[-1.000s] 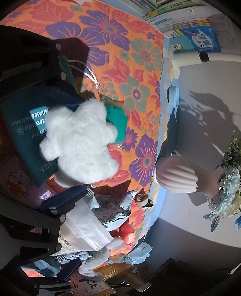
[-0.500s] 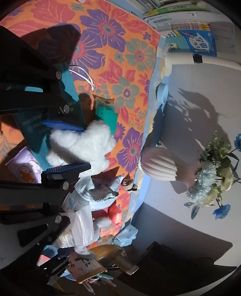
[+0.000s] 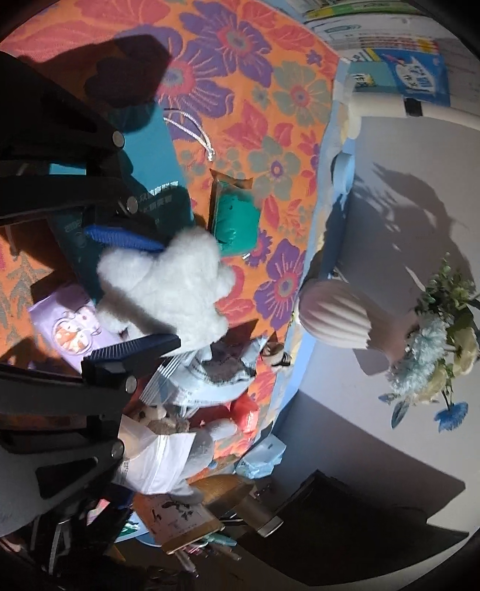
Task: Organize soft objects
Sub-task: 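Grasp the white fluffy plush with the left tool while the right tool grasps the white plastic bag, then carry the white plush with the left tool while the right tool carries the bag to the glass bowl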
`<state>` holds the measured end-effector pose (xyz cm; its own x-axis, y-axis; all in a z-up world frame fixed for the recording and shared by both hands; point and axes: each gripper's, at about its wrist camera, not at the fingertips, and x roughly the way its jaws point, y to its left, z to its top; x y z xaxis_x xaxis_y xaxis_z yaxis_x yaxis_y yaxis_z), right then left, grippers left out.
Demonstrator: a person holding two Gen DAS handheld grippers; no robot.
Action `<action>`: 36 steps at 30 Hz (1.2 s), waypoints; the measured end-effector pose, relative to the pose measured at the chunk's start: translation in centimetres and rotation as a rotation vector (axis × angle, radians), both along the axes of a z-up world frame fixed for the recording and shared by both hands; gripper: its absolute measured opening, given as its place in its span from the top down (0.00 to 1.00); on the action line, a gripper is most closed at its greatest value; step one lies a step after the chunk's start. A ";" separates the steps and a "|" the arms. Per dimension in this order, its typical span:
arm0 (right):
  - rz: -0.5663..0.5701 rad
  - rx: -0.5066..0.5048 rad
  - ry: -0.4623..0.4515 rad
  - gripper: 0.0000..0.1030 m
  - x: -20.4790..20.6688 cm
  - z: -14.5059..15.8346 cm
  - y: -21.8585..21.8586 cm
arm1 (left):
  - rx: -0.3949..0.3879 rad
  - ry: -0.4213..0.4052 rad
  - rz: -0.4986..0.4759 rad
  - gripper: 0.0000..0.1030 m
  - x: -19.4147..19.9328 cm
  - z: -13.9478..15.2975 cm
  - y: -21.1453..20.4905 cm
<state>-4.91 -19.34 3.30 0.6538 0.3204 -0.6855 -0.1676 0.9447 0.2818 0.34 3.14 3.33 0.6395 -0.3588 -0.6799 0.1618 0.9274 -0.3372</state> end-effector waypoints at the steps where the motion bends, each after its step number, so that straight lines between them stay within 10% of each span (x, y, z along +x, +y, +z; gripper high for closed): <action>1: 0.003 -0.006 0.009 0.25 0.0 -0.2 -0.2 | -0.008 0.013 -0.001 0.55 0.3 -0.3 0.0; 16: 0.038 -0.064 0.024 0.23 0.4 -1.3 1.7 | -0.012 -0.065 0.027 0.71 -0.5 1.1 0.0; 18: 0.028 -0.101 0.012 0.49 0.6 -1.3 2.2 | -0.017 -0.082 0.021 0.71 -0.9 1.6 -0.1; 21: 0.010 -0.099 -0.015 0.58 0.6 -0.8 2.0 | -0.020 -0.103 0.013 0.71 -1.6 2.5 -0.2; 36: -0.071 -0.013 -0.178 0.58 -3.6 7.1 -2.0 | -0.040 -0.251 -0.086 0.71 -6.8 8.7 -3.4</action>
